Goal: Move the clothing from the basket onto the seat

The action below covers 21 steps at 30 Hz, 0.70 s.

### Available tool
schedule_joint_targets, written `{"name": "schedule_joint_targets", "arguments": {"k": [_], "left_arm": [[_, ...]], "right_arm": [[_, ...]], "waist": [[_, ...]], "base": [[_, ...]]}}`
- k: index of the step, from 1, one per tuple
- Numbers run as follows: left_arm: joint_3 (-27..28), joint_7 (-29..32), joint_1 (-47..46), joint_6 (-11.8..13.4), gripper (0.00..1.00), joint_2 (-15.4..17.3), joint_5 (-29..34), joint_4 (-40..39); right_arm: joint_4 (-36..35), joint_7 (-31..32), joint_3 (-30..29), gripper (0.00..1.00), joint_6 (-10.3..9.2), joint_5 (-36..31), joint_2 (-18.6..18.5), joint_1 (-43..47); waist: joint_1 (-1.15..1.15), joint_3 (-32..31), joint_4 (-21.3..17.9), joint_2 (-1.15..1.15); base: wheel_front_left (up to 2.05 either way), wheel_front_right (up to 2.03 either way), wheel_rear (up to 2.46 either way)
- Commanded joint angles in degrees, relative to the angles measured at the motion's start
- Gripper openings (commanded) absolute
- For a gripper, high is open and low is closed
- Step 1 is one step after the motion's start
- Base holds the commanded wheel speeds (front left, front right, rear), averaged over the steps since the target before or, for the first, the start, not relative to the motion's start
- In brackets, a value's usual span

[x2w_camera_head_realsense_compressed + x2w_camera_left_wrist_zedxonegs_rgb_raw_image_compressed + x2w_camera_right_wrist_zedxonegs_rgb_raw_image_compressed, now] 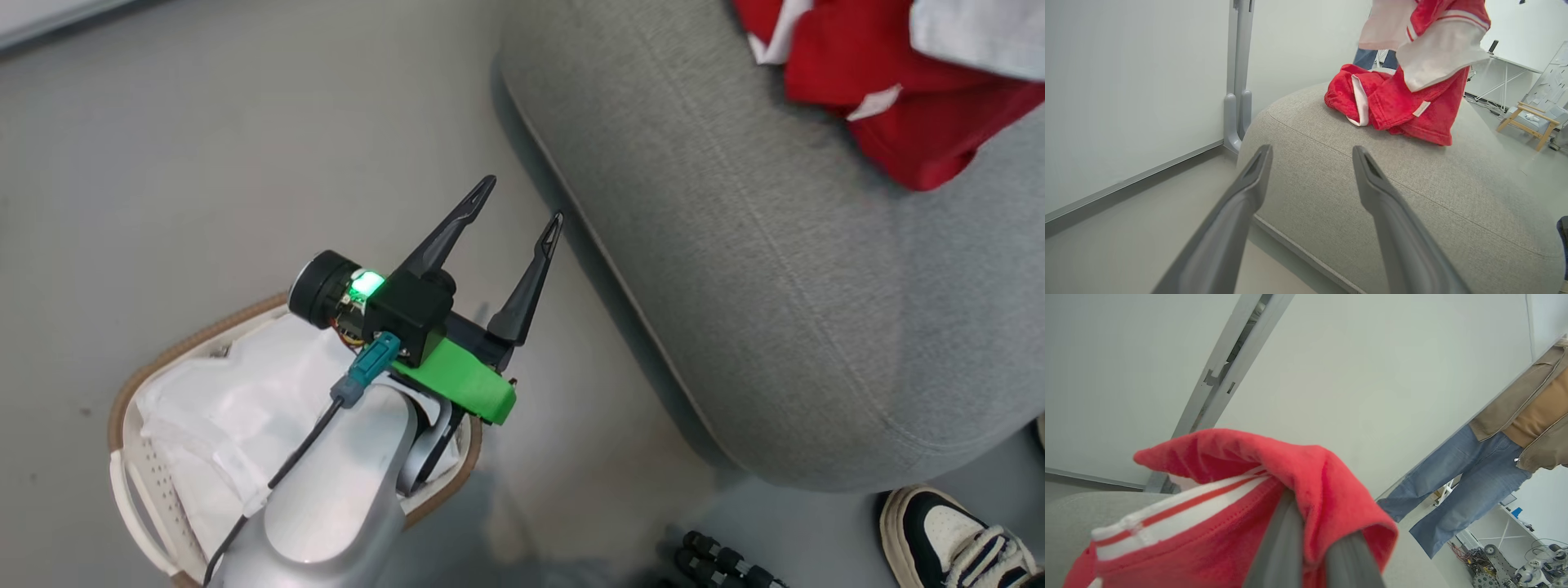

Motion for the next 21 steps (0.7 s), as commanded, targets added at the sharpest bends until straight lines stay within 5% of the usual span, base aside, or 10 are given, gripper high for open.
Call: {"name": "schedule_joint_targets", "arguments": {"k": [1,11,13,14,15,16,21], "left_arm": [[0.0,0.0,-1.5,-0.1,1.00,0.7,0.6,-0.3],[1.0,0.0,-3.3,-0.1,1.00,0.5,1.5,-0.3],[1.2,0.0,-3.2,-0.1,1.00,0.5,1.5,-0.1],[1.4,0.0,-3.1,-0.1,1.00,0.5,1.5,0.0],[1.7,0.0,-2.9,-0.1,1.00,0.4,1.6,0.1],[2.1,0.0,-2.6,-0.1,1.00,0.4,1.5,0.4],[3.4,0.0,-0.8,-0.1,1.00,0.0,1.3,0.7]], "right_arm": [[1.0,0.0,-0.8,0.00,-0.08,-1.0,0.9,1.9],[4.8,0.0,-9.9,0.00,-0.08,-3.8,7.4,10.2],[4.7,0.0,-11.2,0.24,-0.07,-4.1,9.0,12.1],[4.5,0.0,-12.0,0.46,-0.07,-4.2,9.5,13.3],[4.4,0.0,-12.6,0.91,-0.08,-4.2,10.0,14.3],[4.2,0.0,-13.4,1.00,-0.08,-4.2,10.6,15.6],[2.3,0.0,-16.7,1.00,-0.07,-3.6,12.8,21.6]], "waist": [[0.00,5.4,4.2,0.00],[0.00,8.4,5.0,0.00],[0.00,8.0,4.8,0.00],[0.00,7.7,4.7,0.00],[0.00,7.4,4.7,0.00],[0.00,6.9,4.6,0.00],[0.00,3.9,4.5,0.00]], "base": [[0.00,0.00,0.00],[0.00,0.00,0.00],[0.00,0.00,0.00],[0.00,0.00,0.00],[0.00,0.00,0.00],[0.00,0.00,0.00],[0.00,0.00,0.00]]}}
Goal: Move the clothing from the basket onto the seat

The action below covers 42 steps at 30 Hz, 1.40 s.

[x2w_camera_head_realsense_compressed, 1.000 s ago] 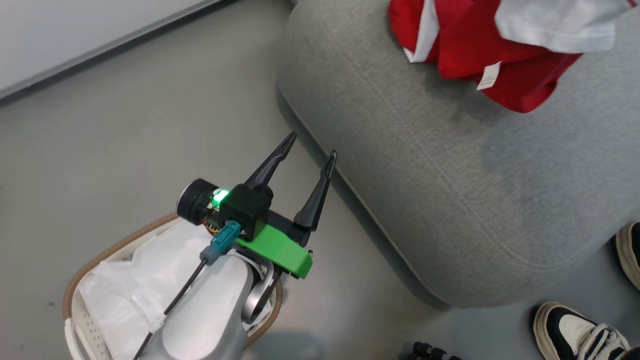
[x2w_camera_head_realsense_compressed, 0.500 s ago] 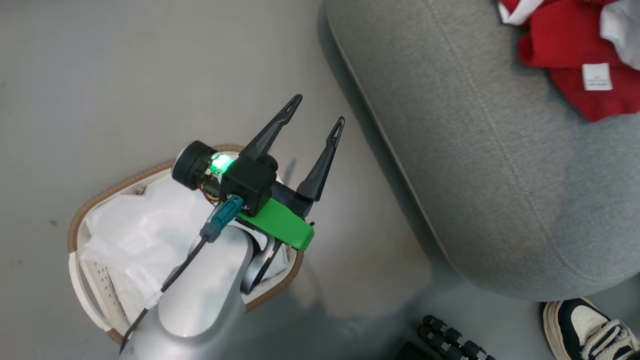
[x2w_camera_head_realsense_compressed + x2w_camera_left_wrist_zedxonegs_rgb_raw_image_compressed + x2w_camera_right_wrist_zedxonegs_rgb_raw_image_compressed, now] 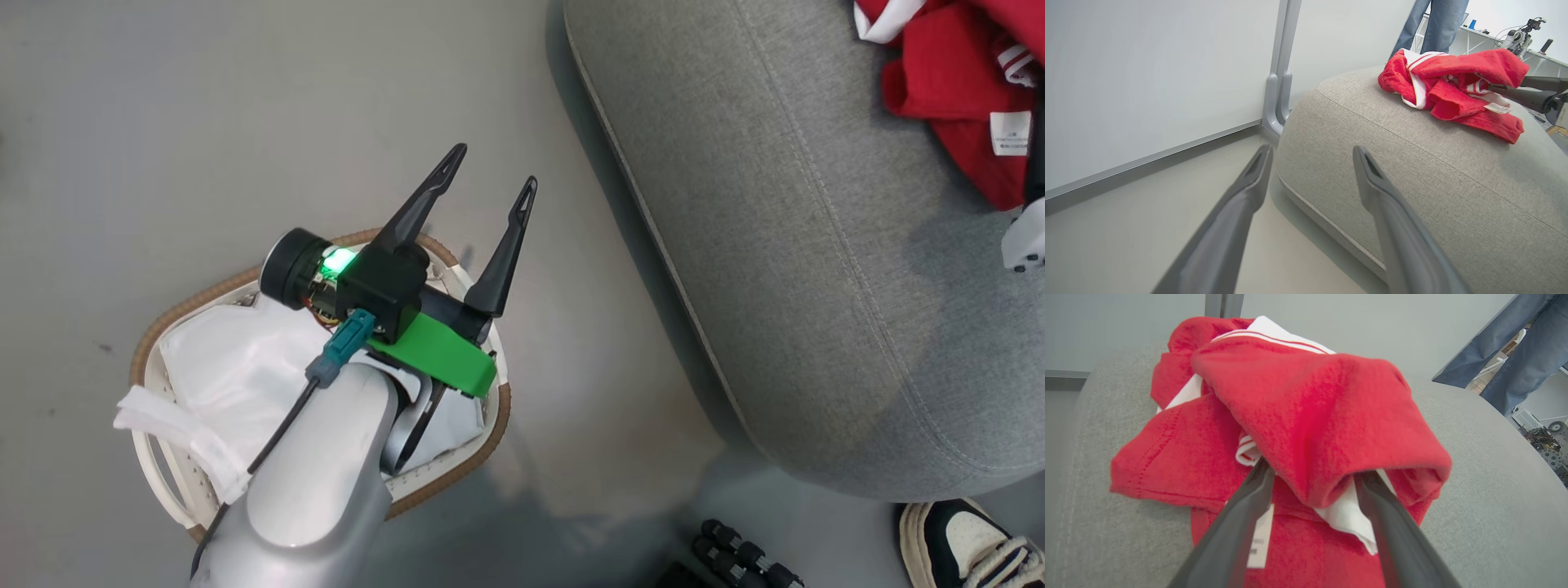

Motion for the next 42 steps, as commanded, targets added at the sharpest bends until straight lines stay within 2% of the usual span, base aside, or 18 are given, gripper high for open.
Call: {"name": "schedule_joint_targets", "arguments": {"k": [1,8,20,32,42], "left_arm": [[0.5,0.0,1.4,-0.1,1.00,0.1,-0.2,0.2],[4.6,0.0,5.5,-0.1,1.00,-0.6,-0.2,-0.3],[14.5,0.0,13.8,0.5,1.00,-1.6,2.6,-2.0],[24.8,0.0,21.6,2.5,1.00,-2.1,3.9,-1.1],[29.9,0.0,26.9,4.9,1.00,-2.1,4.0,1.6]], "right_arm": [[-0.9,0.0,-0.6,1.00,-0.09,0.4,0.3,2.2],[-5.2,0.0,-0.6,1.00,-0.09,1.6,2.2,9.7],[-12.8,0.0,7.4,1.00,-0.09,3.8,6.3,14.7],[-13.1,0.0,8.6,1.00,-0.09,5.0,12.8,18.5],[-13.2,0.0,10.7,1.00,-0.09,5.6,14.7,23.9]], "waist": [[-0.01,-2.4,-0.2,0.00],[-0.01,-8.1,0.1,0.00],[-0.01,-17.0,5.0,0.00],[-0.01,-24.8,10.2,0.00],[-0.01,-29.3,13.2,0.00]], "base": [[0.00,0.00,0.00],[0.00,0.00,0.00],[0.00,0.00,0.00],[0.00,0.00,0.00],[0.00,0.00,0.00]]}}
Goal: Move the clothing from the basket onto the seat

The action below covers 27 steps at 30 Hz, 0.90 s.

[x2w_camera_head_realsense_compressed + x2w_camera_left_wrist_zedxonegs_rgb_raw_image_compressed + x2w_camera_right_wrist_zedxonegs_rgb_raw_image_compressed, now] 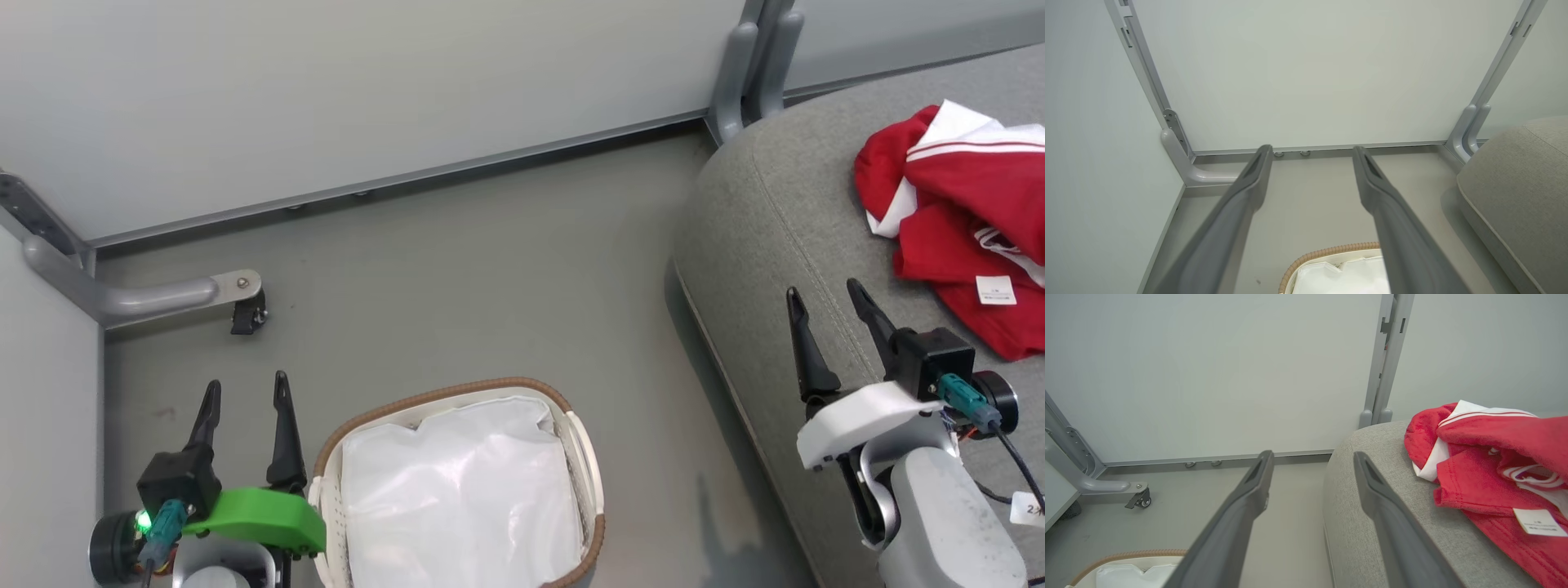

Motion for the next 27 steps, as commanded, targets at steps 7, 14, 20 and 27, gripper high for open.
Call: {"name": "schedule_joint_targets", "arguments": {"k": [7,14,20,27], "left_arm": [[2.0,0.0,4.8,0.1,1.00,0.1,-1.7,0.8],[2.7,0.0,7.9,-0.3,1.00,0.1,-3.5,0.2],[2.3,0.2,7.4,-0.4,0.00,-0.2,-4.2,2.0],[3.1,2.5,6.4,-0.8,0.00,-0.3,-11.1,2.1]], "right_arm": [[-0.6,0.0,0.3,1.00,-0.08,1.2,0.6,4.7],[-0.6,0.0,0.3,1.00,-0.08,1.3,1.0,7.4],[1.0,0.1,0.4,0.00,0.00,1.3,1.4,7.4],[0.8,2.5,-0.6,0.00,0.00,8.7,1.6,7.6]], "waist": [[0.00,-4.3,2.9,0.00],[0.00,-5.9,3.6,0.00],[0.00,-6.0,3.7,0.00],[0.00,-6.1,3.8,0.00]], "base": [[0.00,0.00,0.00],[0.00,0.00,0.00],[0.00,0.00,0.00],[0.00,0.00,0.00]]}}
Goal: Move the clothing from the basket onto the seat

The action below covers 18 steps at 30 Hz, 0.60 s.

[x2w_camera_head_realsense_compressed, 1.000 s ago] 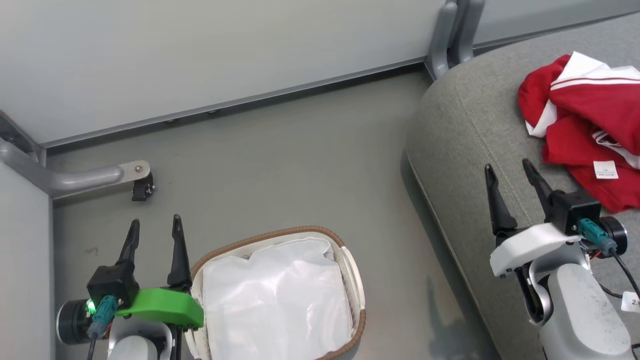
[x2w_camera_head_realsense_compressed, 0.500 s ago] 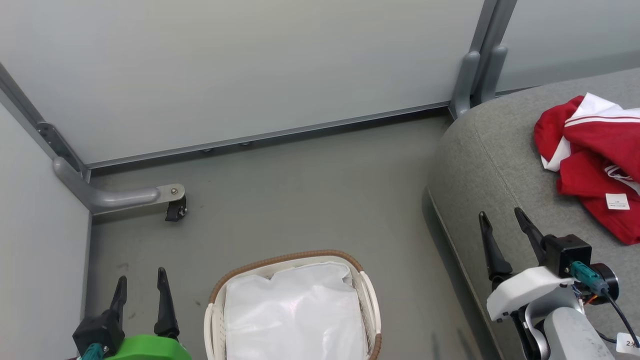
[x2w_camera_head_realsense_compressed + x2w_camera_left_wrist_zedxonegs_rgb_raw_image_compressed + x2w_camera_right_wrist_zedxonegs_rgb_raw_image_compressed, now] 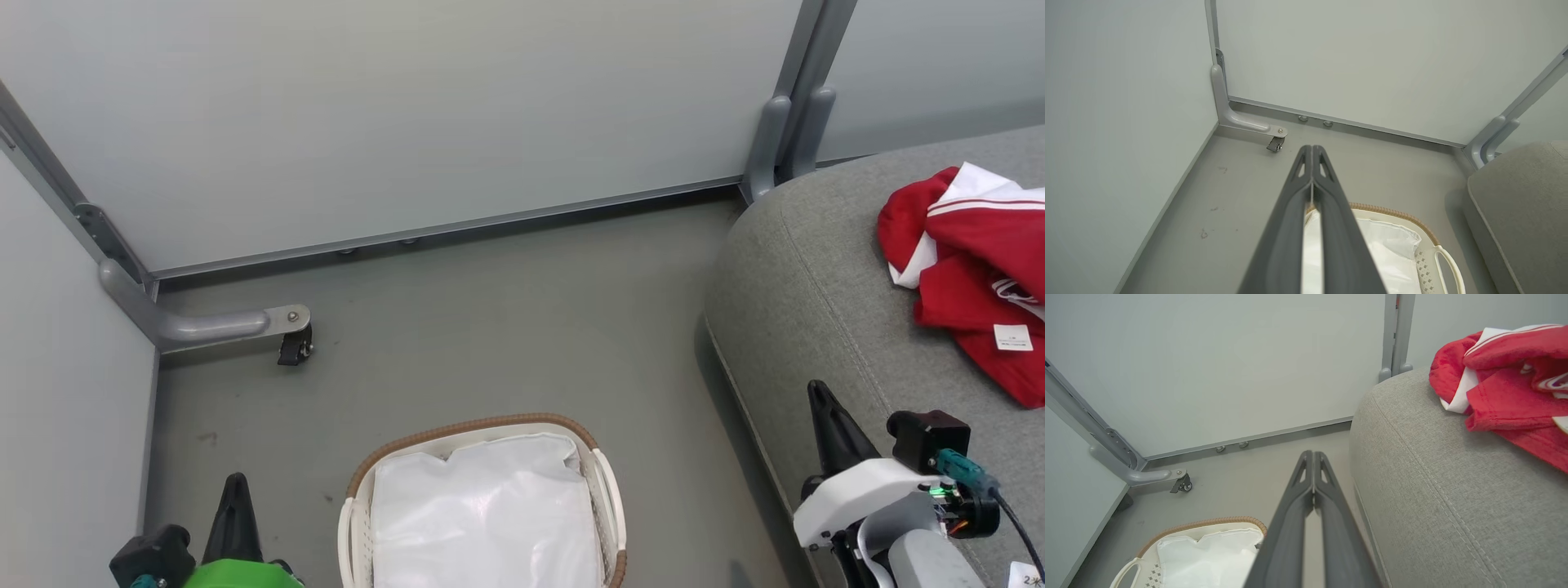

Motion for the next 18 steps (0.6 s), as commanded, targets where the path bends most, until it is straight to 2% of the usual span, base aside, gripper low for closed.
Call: {"name": "schedule_joint_targets", "arguments": {"k": [1,18], "left_arm": [[0.5,0.5,-1.2,-0.4,0.00,0.2,-2.7,-1.2],[1.1,4.5,-2.4,-1.3,0.00,0.3,-18.5,-3.1]], "right_arm": [[-1.3,0.6,-0.4,0.00,0.00,2.8,-0.3,-0.8],[-4.0,4.6,-1.3,0.00,-0.02,19.9,-0.2,0.4]], "waist": [[0.00,0.0,0.0,0.00],[0.00,-0.2,0.2,0.00]], "base": [[0.00,0.00,0.00],[0.00,0.00,0.00]]}}
